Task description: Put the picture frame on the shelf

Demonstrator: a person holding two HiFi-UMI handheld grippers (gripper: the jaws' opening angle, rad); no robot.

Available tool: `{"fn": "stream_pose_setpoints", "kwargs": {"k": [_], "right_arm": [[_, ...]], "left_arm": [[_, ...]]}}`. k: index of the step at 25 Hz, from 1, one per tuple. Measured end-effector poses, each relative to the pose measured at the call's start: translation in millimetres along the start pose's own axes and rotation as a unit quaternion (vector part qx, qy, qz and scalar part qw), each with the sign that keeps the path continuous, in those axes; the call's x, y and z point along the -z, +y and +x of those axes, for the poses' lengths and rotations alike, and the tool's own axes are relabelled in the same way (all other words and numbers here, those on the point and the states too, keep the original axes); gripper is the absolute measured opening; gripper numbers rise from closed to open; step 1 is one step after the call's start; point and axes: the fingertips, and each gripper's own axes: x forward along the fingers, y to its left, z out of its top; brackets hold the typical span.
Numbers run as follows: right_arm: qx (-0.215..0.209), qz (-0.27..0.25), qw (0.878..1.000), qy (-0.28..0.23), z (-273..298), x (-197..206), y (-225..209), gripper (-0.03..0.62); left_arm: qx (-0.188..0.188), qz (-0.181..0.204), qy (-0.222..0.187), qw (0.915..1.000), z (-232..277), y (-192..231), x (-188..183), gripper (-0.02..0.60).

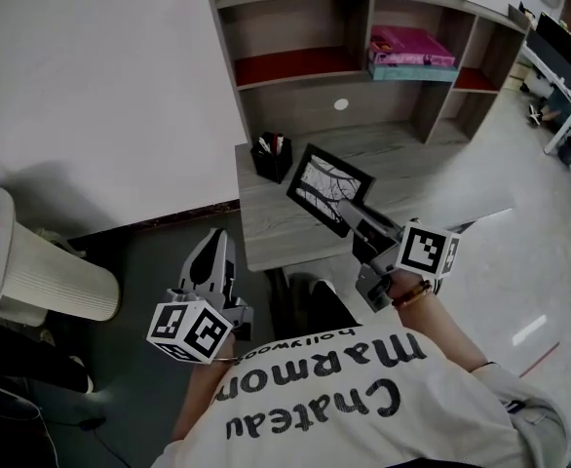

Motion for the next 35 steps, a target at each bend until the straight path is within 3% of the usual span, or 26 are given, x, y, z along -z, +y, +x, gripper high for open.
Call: {"fn": "stream_pose_setpoints", "kwargs": {"k": [7,18,26,35], "right_arm": [[0.007,-0.015,1.000,0.002,26.0,-32.9,-19.2,0.069],[-0.059,-0.028,0.998,0.004,105.9,-109.6,-21.0,0.069],[-0.124,-0.037,0.991,-0.014,152.1,-154.9,-8.4,0.069],[-0.101,-0.007,0.994,-0.043,200.8,-172.2,-31.7,0.068]], "left_arm": [[-0.013,0.009,-0.014,0.9998,25.9,16.8,-14.4,0.017],[-0.050,0.019,-0.044,0.9976,89.3,54.5,-52.1,0.017],[-0.094,0.007,-0.020,0.9954,107.9,82.5,-43.1,0.017],[-0.151,0.008,-0.022,0.9882,88.7,114.0,-46.1,0.017]]}}
